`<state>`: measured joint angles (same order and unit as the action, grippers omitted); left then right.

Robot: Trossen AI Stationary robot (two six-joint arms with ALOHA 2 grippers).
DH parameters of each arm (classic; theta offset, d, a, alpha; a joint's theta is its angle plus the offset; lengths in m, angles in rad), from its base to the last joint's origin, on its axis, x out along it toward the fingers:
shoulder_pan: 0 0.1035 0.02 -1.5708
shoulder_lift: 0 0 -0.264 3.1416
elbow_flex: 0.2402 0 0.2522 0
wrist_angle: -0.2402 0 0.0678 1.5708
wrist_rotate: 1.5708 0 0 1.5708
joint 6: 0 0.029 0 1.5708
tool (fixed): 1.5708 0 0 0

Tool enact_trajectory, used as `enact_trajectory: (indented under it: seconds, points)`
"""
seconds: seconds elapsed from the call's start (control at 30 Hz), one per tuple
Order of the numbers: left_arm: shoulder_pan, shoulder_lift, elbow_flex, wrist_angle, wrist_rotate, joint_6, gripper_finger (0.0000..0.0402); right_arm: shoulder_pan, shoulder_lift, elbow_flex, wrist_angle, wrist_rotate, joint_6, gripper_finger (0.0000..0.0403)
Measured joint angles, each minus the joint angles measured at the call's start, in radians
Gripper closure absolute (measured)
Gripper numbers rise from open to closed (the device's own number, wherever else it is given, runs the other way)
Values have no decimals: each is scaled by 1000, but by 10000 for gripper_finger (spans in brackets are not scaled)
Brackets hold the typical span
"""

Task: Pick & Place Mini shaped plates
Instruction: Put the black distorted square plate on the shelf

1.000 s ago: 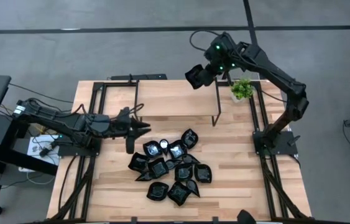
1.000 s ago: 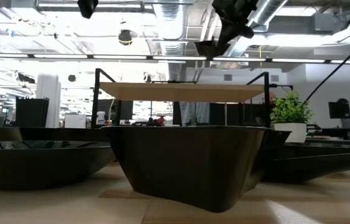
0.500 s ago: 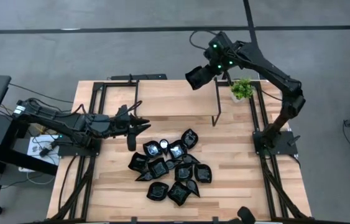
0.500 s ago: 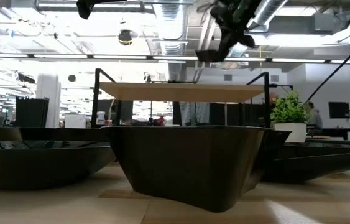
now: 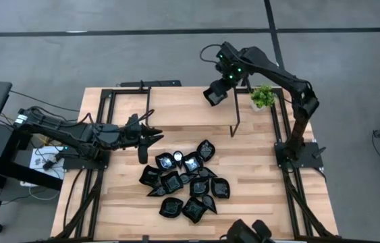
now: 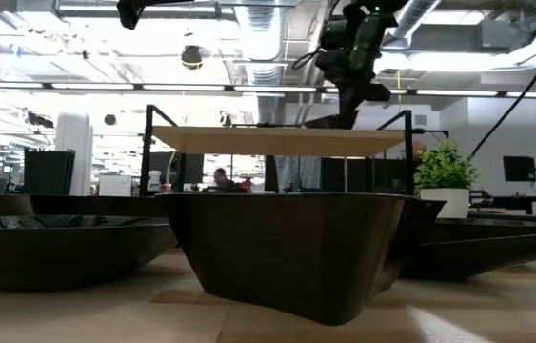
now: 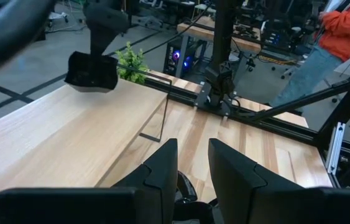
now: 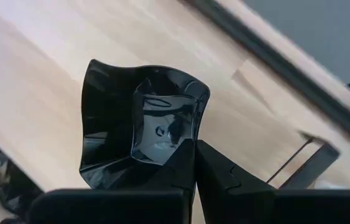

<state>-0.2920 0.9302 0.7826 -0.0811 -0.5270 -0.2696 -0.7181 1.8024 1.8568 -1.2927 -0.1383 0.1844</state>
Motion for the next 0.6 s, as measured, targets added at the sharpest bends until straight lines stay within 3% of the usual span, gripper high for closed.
enact_trajectory:
  seconds: [0.27,0.6]
  points:
    - [0,0,0,0,0,0,309,-55,1,0,-115,-30,-47,397]
    - [0,0,0,0,0,0,309,-54,1,0,-109,-53,-90,397]
